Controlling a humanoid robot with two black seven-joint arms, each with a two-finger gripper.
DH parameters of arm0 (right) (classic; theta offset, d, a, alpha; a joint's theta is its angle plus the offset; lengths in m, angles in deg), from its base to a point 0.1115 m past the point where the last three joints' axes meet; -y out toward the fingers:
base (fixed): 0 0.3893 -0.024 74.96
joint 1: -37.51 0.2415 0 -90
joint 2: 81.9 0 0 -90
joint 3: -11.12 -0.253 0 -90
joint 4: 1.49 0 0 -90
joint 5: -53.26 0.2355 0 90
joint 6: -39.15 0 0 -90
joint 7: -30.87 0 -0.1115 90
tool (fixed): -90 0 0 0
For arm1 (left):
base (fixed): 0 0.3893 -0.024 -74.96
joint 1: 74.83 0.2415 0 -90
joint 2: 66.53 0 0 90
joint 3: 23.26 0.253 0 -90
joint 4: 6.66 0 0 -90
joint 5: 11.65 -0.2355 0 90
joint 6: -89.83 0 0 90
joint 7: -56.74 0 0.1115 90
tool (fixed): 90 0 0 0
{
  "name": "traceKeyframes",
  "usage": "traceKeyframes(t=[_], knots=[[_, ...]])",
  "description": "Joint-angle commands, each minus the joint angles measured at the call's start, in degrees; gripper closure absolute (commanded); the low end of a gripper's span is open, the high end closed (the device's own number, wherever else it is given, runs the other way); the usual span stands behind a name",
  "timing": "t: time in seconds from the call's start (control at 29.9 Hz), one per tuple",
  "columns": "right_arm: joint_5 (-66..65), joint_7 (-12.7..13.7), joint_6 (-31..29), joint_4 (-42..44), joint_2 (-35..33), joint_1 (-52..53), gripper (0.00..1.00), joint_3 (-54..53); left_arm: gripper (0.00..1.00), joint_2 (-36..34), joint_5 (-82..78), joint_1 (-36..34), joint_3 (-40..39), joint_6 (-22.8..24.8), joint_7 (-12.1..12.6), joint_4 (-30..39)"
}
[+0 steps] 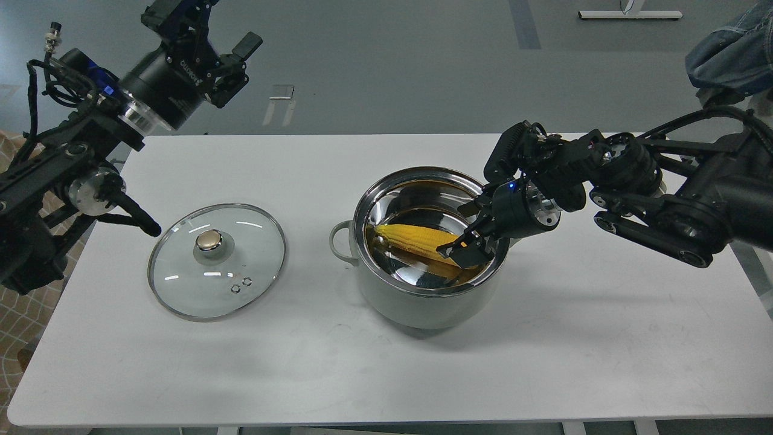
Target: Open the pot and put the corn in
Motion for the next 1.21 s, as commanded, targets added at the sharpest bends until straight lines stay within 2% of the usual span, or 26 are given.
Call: traceKeyframes(t=[0.0, 0.17, 0.3, 0.4, 0.57, 0.67, 0.84, 0.9, 1.0, 1.17], knots=[[4.0, 0.0, 0.4, 2.9, 0.0, 0.8, 0.05, -3.6, 0.05, 0.0, 0.0, 0.1, 0.0, -0.1, 0.0, 0.0], [17.7, 0.0, 1.3, 11.1, 0.4, 2.2, 0.04, -9.2, 0.04, 1.2, -0.4, 0.2, 0.0, -0.2, 0.0, -0.6], [36.7, 0.0, 3.4, 21.0, 0.7, 0.3, 0.00, -13.5, 0.02, 3.9, -0.4, 0.2, 0.0, -2.4, 0.0, -2.3], [47.4, 0.0, 4.7, 23.7, 2.2, -3.1, 0.00, -15.9, 0.02, 5.6, 0.1, 0.2, -0.2, -4.4, 0.0, -4.0], [62.1, 0.0, 6.4, 25.2, 2.6, -9.5, 0.00, -21.4, 0.02, 8.3, 0.2, 0.2, -0.4, -4.0, 0.0, -8.6], [69.0, 0.0, 6.2, 25.0, 2.8, -13.7, 0.00, -25.6, 0.02, 11.1, 0.3, 0.2, -0.5, -1.6, 0.0, -11.9], [76.8, 0.0, 5.8, 27.0, 6.2, -18.5, 0.00, -32.7, 0.02, 15.7, 3.2, 0.0, -2.0, 6.9, 0.0, -18.3], [77.6, 0.0, 5.6, 29.7, 8.0, -19.8, 0.00, -35.9, 0.02, 18.5, 6.7, -0.5, -3.3, 9.5, 1.2, -23.4], [77.6, 0.0, 5.5, 30.4, 9.1, -21.0, 0.00, -38.3, 0.02, 20.2, 9.2, -1.0, -3.8, 9.9, 2.9, -26.6], [77.6, 0.0, 5.6, 30.4, 9.9, -21.7, 0.00, -41.2, 0.02, 20.7, 10.6, -1.2, -3.8, 9.9, 4.2, -27.0]])
